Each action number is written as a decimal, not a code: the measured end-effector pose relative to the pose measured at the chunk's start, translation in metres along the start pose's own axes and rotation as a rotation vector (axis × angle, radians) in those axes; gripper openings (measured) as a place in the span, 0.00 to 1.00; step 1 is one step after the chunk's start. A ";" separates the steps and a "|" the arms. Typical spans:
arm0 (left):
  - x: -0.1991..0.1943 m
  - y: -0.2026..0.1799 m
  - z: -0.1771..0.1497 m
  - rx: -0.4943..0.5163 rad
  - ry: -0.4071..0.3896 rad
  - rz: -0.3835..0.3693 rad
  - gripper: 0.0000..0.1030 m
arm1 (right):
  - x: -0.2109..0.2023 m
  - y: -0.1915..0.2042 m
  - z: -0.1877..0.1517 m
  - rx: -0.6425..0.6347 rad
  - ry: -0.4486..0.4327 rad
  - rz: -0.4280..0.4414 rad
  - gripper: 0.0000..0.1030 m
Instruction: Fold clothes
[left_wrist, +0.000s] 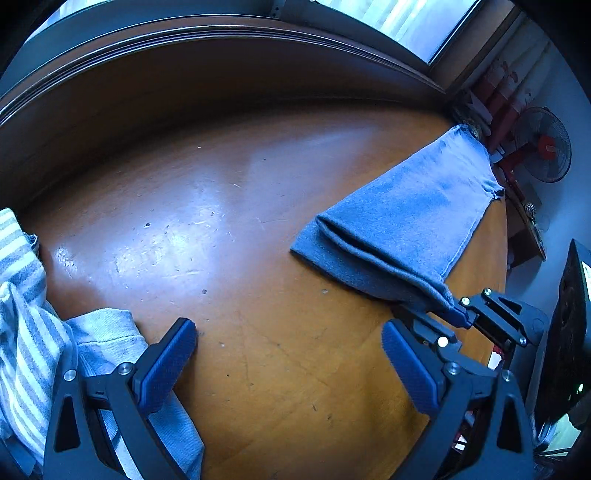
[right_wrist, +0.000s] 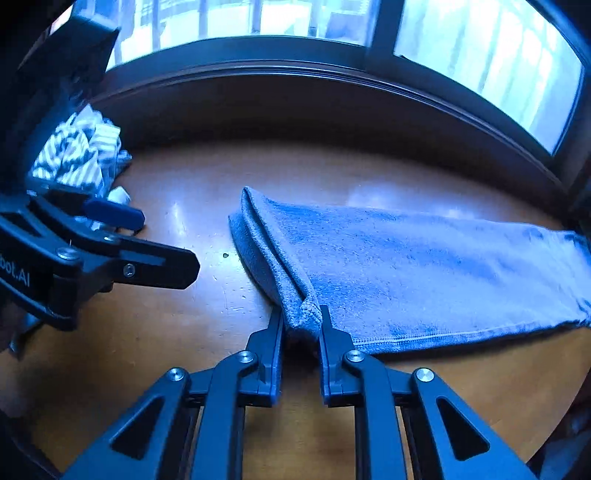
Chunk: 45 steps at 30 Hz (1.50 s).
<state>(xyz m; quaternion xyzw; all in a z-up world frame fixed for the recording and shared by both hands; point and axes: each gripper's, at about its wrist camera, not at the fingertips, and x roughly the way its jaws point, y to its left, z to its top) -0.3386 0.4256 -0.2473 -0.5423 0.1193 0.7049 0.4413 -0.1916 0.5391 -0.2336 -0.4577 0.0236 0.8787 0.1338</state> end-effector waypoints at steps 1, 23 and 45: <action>-0.001 0.001 -0.001 -0.002 -0.001 -0.001 0.99 | -0.001 -0.001 0.000 0.008 0.000 0.008 0.14; 0.015 -0.053 0.048 0.130 -0.049 -0.065 0.99 | -0.024 -0.138 -0.025 0.604 -0.083 0.128 0.36; 0.083 -0.112 0.087 0.399 0.001 0.135 1.00 | -0.010 -0.142 -0.030 0.437 -0.011 -0.054 0.47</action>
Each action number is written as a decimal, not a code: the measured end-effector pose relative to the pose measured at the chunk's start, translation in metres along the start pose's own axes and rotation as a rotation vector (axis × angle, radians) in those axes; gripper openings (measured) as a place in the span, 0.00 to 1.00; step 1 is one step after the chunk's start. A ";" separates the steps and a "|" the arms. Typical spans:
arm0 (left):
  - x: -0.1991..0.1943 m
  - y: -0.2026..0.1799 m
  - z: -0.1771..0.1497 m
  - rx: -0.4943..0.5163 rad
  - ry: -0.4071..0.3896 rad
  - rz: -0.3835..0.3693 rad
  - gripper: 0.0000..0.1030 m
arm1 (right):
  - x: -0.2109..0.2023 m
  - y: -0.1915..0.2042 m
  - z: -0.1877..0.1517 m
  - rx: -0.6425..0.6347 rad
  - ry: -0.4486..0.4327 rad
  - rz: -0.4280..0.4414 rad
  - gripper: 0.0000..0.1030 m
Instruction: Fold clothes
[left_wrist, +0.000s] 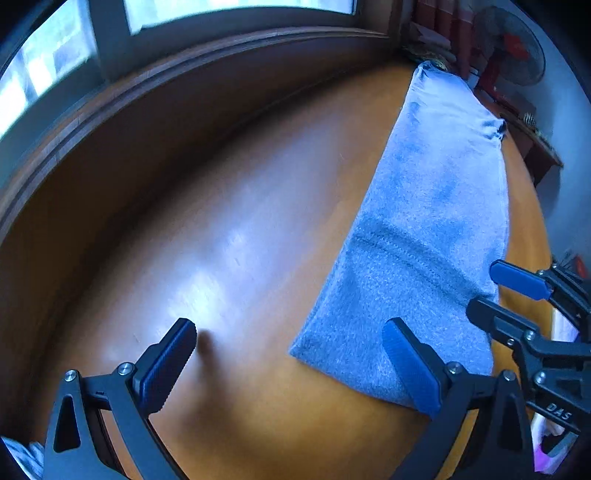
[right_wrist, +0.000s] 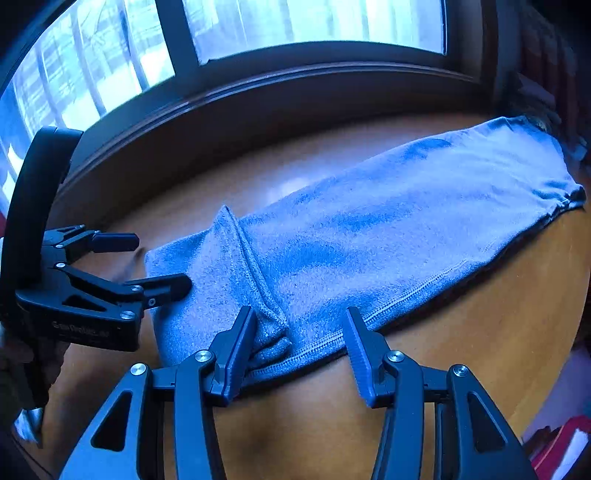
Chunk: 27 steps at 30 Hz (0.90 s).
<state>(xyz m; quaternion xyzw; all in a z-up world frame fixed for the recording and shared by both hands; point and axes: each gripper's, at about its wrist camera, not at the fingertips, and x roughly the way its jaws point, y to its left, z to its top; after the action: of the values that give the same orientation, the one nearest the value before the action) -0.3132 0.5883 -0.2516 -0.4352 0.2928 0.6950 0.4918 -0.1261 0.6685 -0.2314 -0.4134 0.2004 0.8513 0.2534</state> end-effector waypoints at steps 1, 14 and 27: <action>-0.001 -0.002 -0.004 -0.007 0.007 -0.015 1.00 | -0.004 -0.003 -0.004 -0.006 0.009 0.001 0.47; -0.023 -0.065 -0.050 0.104 -0.004 -0.093 1.00 | -0.086 -0.007 -0.058 -0.002 -0.106 -0.009 0.47; -0.022 -0.066 -0.058 0.107 -0.065 -0.096 1.00 | -0.048 -0.015 -0.076 0.155 -0.101 0.104 0.07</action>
<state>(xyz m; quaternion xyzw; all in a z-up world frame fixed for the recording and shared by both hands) -0.2298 0.5537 -0.2569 -0.3990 0.2921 0.6676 0.5565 -0.0458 0.6255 -0.2383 -0.3380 0.2738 0.8651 0.2496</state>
